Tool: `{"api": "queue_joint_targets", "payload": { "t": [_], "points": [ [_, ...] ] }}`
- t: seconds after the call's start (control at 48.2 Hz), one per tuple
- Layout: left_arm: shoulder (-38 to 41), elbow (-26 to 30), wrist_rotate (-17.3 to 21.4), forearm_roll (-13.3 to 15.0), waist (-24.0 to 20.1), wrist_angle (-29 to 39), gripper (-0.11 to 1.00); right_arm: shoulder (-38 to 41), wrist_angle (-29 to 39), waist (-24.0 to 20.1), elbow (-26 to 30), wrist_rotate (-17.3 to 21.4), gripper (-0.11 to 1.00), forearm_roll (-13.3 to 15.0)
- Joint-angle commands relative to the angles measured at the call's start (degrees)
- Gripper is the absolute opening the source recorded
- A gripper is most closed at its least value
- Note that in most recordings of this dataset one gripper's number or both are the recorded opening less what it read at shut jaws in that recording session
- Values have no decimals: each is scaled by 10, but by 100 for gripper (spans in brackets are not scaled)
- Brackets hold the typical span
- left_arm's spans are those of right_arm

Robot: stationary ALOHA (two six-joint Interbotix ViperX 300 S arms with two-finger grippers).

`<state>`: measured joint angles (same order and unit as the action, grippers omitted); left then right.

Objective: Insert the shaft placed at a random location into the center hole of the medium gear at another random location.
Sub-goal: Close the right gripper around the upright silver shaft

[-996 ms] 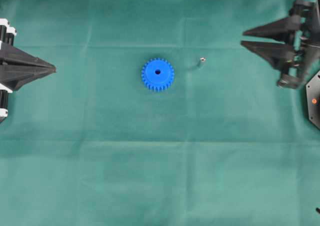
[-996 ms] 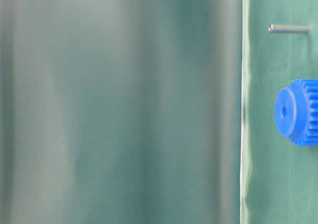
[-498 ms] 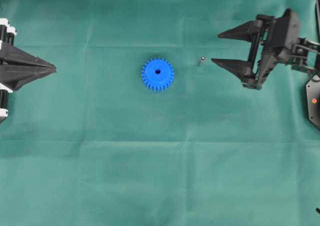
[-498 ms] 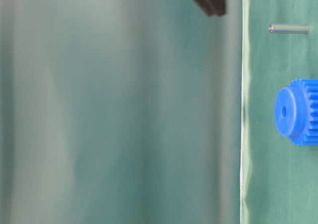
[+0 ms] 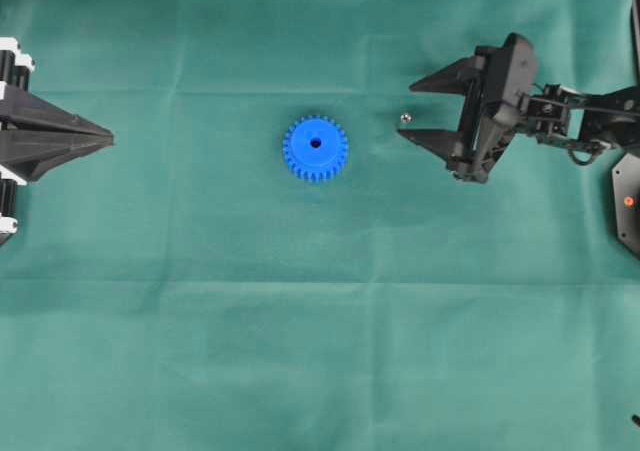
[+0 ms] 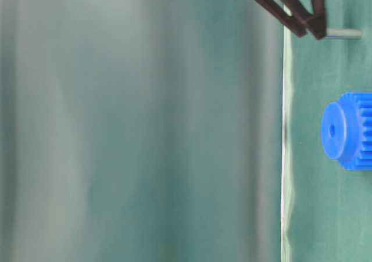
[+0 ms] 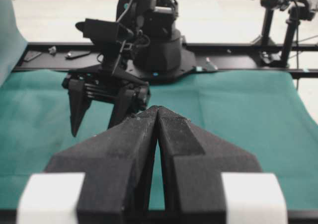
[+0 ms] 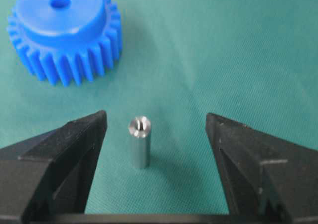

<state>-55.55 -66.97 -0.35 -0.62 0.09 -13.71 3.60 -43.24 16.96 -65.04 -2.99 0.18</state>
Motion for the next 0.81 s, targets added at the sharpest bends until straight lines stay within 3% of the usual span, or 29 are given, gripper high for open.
{"api": "queue_joint_targets", "payload": {
  "t": [0.0, 0.291, 0.374, 0.561, 0.789],
  "points": [
    [4, 9, 0, -2, 1, -2, 0, 9, -11, 4, 11, -4, 86, -4],
    [4, 9, 0, -2, 0, -2, 0, 18, -26, 4, 13, -4, 78, -7],
    [4, 9, 0, -2, 0, -2, 0, 18, -29, 3, 13, -4, 66, -7],
    [4, 9, 0, -2, 0, -2, 0, 18, -25, 4, 11, -5, 18, 0],
    [4, 9, 0, -2, 1, 2, 0, 17, -21, -1, 13, -4, 15, 2]
  ]
}}
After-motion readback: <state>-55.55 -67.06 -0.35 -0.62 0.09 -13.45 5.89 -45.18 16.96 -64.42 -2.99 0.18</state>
